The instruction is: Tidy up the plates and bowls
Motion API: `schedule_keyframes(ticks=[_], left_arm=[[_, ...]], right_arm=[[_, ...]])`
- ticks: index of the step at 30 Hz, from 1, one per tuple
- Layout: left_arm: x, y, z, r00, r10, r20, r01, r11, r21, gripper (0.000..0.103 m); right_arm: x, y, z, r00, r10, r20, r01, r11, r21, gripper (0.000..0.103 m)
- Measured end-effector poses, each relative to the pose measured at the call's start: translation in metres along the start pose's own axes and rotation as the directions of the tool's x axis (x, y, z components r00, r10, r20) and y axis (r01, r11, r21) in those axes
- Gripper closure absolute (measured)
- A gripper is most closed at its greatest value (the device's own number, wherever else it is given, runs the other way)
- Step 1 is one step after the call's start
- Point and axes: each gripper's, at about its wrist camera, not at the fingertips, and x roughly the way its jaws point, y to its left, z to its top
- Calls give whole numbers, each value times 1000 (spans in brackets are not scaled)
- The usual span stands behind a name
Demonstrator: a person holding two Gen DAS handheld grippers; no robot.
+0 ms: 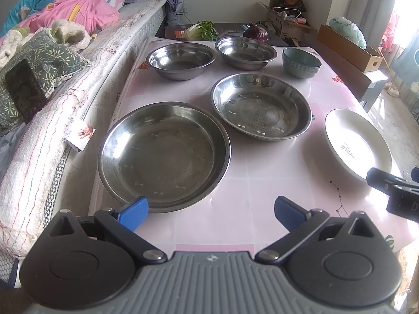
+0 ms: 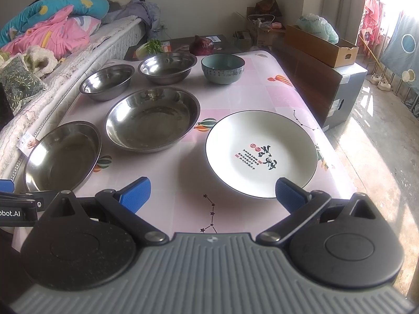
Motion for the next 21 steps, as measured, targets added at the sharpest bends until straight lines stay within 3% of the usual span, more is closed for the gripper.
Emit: schedule_keyframes(ticks=[13,21], left_arm=[[7,11,10,998,55,10,-55,998,-17,0],[20,42,37,991,129,30,-126,988,-88,0]], right_arm=[[5,-5,8,1000,-11,26,11,1000,7,1],[17,-2,33,987,-123,100,131,988,-79,1]])
